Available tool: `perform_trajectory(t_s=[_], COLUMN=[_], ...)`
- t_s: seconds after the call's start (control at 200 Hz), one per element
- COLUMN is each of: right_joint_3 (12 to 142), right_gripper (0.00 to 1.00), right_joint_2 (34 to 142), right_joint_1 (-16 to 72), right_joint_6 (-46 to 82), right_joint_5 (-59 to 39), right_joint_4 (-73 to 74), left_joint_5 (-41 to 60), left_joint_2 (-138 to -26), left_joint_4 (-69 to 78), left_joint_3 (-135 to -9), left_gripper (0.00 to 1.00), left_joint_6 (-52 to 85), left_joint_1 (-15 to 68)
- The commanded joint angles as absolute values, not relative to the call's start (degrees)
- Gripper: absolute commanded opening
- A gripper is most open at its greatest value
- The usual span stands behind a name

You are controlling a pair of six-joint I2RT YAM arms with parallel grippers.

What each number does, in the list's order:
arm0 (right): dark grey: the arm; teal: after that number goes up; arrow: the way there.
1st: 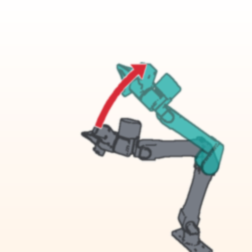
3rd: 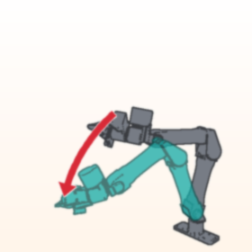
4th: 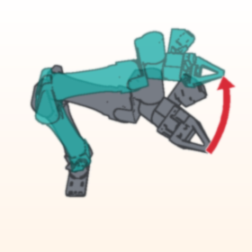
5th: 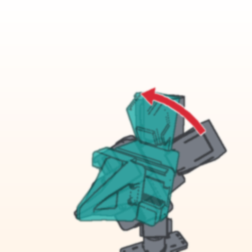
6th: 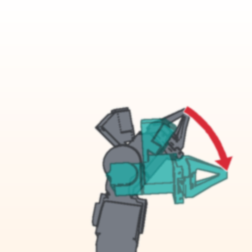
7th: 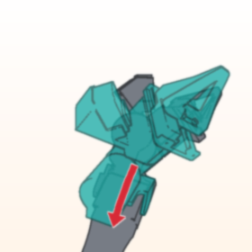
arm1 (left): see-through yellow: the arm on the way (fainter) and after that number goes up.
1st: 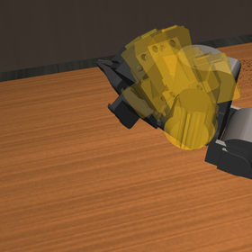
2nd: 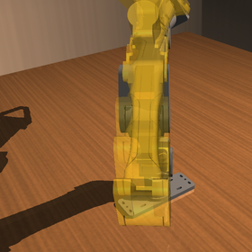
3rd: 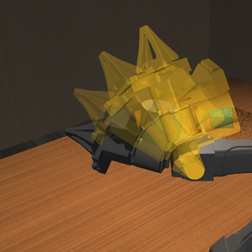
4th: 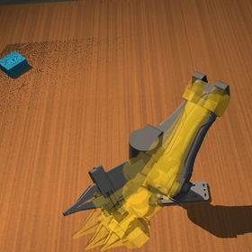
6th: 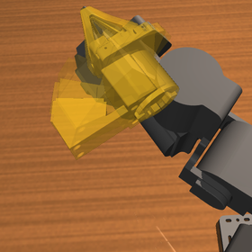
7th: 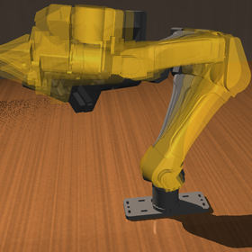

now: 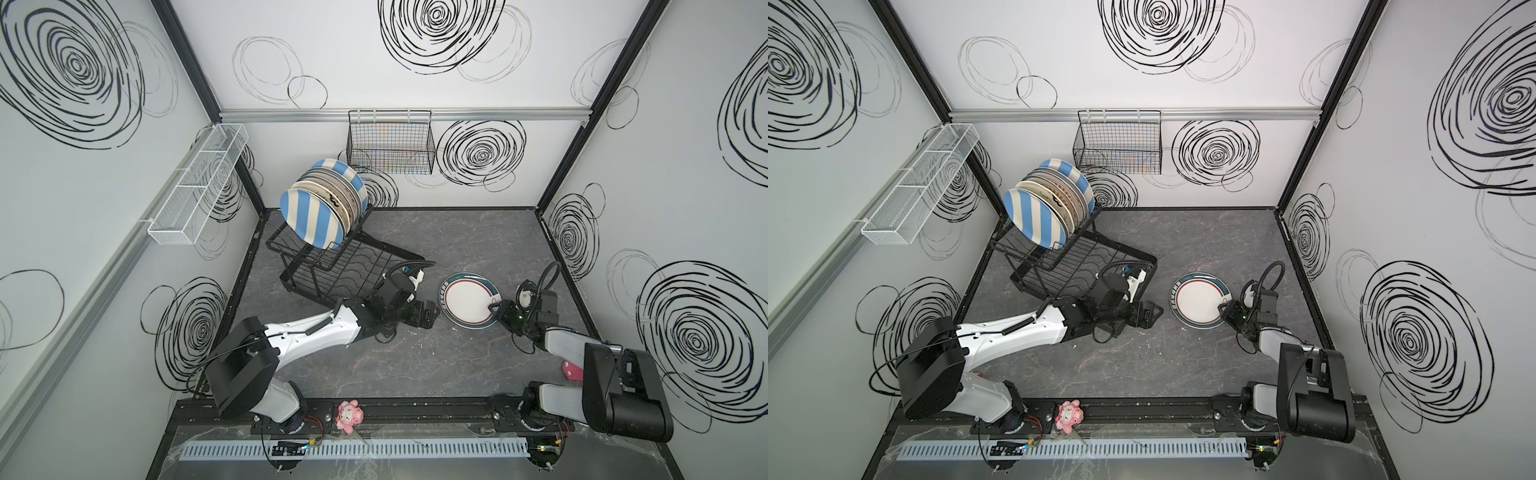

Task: Load the plates into the dish rack
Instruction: 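Drag the rimmed plate toward the robot while the left gripper reaches toward it, then lift the rimmed plate upright with the right gripper toward the rack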

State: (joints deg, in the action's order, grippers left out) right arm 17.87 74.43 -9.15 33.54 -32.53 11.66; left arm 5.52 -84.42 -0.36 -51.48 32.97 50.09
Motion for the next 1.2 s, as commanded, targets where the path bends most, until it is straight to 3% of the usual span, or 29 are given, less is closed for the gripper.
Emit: perform_trajectory(t_s=[0.0, 0.415, 0.735, 0.97, 1.191], right_joint_3=[17.22, 18.84, 23.70, 32.94, 44.39], right_gripper=[0.35, 0.00, 0.00, 0.00, 0.00], right_joint_2=[76.37, 77.12, 66.10, 54.90, 50.26], right_joint_1=[-9.40, -10.10, -10.92, -9.73, 1.43], right_joint_6=[32.62, 31.58, 29.54, 27.01, 24.26], right_joint_5=[-30.92, -30.14, -31.44, -32.10, -23.68], right_joint_4=[8.70, 8.00, -0.61, -6.43, -8.02], left_joint_5=[5.90, 3.68, 0.78, -0.56, 5.42], left_joint_2=[-81.60, -71.56, -60.62, -49.83, -43.90], left_joint_4=[-0.53, -6.89, -16.14, -28.63, -34.83], left_joint_3=[-52.11, -52.92, -52.56, -53.61, -49.90], left_gripper=[0.96, 0.96, 0.96, 0.96, 0.96], left_joint_6=[32.13, 31.86, 32.26, 31.49, 31.81], left_joint_1=[49.66, 49.06, 43.91, 32.21, 21.86])
